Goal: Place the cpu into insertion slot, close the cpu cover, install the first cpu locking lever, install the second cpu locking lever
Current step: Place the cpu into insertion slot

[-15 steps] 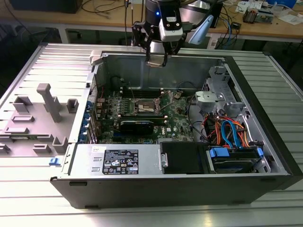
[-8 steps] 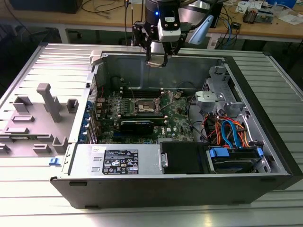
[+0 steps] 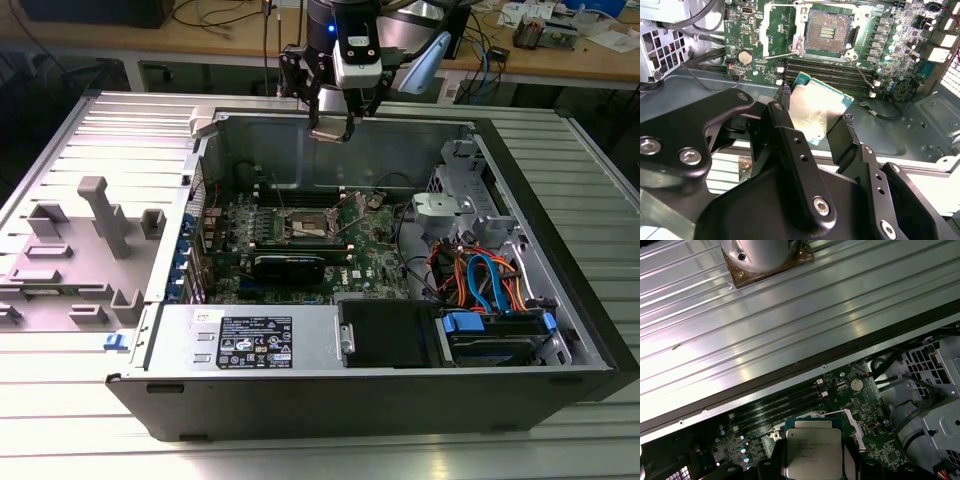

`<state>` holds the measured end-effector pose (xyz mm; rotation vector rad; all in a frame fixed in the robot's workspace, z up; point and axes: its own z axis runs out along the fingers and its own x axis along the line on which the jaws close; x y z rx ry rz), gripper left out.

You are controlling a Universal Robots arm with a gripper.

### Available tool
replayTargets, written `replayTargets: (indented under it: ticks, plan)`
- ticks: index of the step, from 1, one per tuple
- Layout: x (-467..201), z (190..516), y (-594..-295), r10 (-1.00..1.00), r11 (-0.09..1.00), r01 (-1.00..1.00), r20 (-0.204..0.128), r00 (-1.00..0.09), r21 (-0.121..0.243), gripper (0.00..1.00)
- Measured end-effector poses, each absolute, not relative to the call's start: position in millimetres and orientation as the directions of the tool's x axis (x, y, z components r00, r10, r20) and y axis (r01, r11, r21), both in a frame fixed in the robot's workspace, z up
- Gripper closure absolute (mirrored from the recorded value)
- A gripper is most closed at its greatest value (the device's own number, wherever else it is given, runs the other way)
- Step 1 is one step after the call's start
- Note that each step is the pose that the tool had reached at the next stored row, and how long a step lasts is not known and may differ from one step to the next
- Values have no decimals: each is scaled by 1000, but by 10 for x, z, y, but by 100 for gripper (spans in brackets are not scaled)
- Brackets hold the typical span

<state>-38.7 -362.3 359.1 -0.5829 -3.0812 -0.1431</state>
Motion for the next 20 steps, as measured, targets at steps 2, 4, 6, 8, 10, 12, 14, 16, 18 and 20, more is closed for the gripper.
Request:
replayTargets:
  ticks: [2,4,6,8,10,12,14,16,18,20]
  plan:
    - [-387,3585,-3623,364,927,365,19,-931,89,46]
    - [-387,3581,-3623,365,927,365,19,-931,89,46]
    - [-387,3575,-3623,374,923,374,19,-927,89,46]
    - [-387,3572,-3623,389,917,389,20,-921,89,46]
    - [-387,3568,-3623,409,908,409,20,-912,89,46]
    - [-387,3566,-3623,425,901,425,20,-905,89,46]
    - [-387,3565,-3623,428,900,428,20,-904,89,46]
    - [-387,3565,-3623,428,900,428,20,-904,89,46]
    - [-387,3565,-3623,428,899,428,20,-904,89,46]
    - [-387,3565,-3623,428,899,428,20,-904,89,46]
